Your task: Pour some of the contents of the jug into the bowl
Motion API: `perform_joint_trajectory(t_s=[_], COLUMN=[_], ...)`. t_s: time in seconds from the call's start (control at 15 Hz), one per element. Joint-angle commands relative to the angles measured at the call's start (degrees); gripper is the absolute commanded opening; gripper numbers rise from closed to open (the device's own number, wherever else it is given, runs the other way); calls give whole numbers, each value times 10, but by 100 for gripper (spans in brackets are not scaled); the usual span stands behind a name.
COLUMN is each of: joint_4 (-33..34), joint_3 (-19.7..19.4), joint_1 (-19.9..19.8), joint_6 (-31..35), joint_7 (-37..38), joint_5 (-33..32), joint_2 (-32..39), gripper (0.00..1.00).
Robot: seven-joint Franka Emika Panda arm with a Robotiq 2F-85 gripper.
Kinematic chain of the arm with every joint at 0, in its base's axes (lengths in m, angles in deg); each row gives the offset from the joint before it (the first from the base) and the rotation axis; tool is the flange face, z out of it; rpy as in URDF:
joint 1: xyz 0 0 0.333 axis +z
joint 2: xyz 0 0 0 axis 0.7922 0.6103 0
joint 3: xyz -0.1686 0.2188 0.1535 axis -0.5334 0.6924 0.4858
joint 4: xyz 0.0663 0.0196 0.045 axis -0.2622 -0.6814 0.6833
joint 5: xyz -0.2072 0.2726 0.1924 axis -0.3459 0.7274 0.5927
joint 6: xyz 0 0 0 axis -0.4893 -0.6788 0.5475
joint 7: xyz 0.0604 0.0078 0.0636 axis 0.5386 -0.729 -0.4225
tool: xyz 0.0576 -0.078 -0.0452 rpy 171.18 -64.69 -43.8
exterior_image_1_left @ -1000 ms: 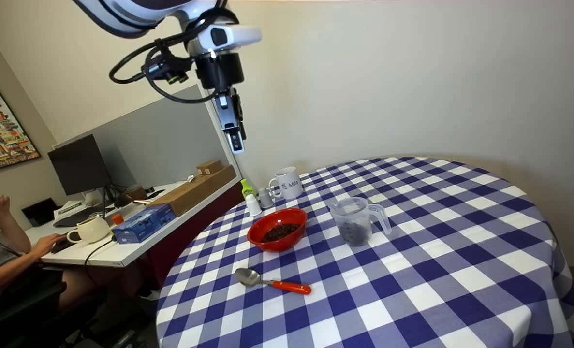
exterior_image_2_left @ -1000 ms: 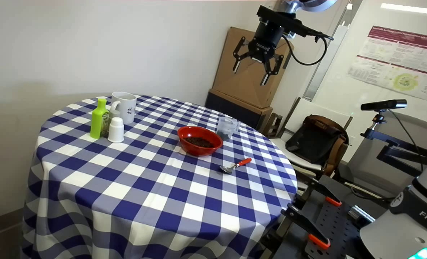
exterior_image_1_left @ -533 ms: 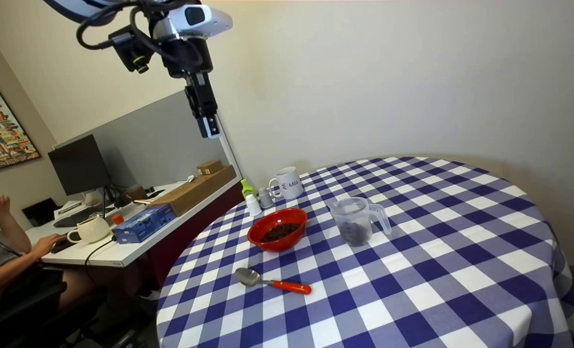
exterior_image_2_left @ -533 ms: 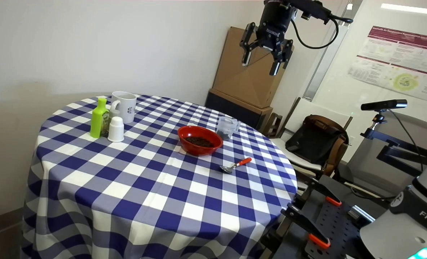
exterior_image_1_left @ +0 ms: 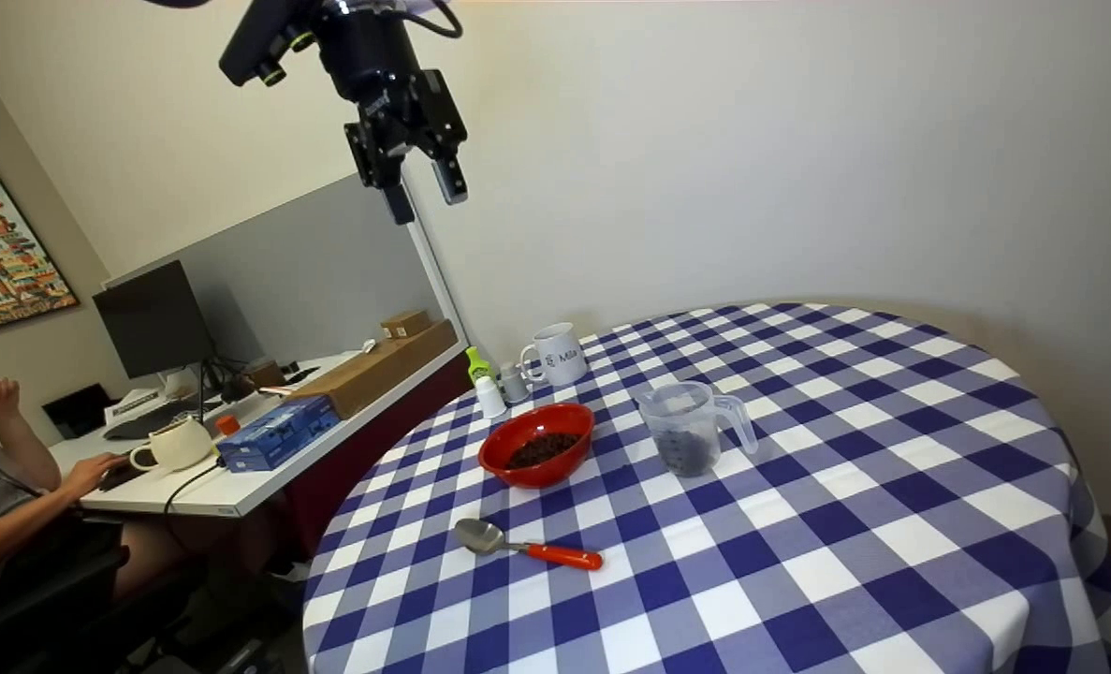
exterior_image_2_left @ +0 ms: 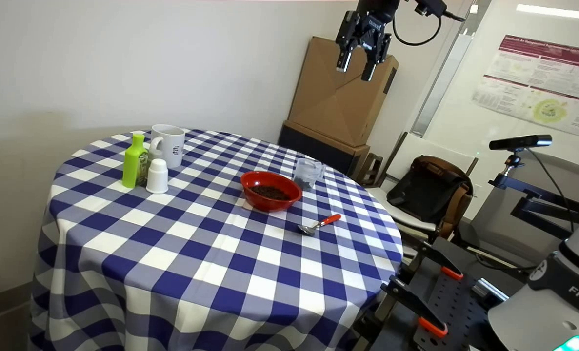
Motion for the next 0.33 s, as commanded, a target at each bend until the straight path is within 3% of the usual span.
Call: perform_joint_trajectory(t_s=[0.0,0.27], joint_4=[6,9], joint_3=[-4,-5], joint_1=[2,3], joint_6=[-2,-2], joint_7=[-20,-41], joint_5=[0,0], joint_2=[0,0], gripper=[100,100])
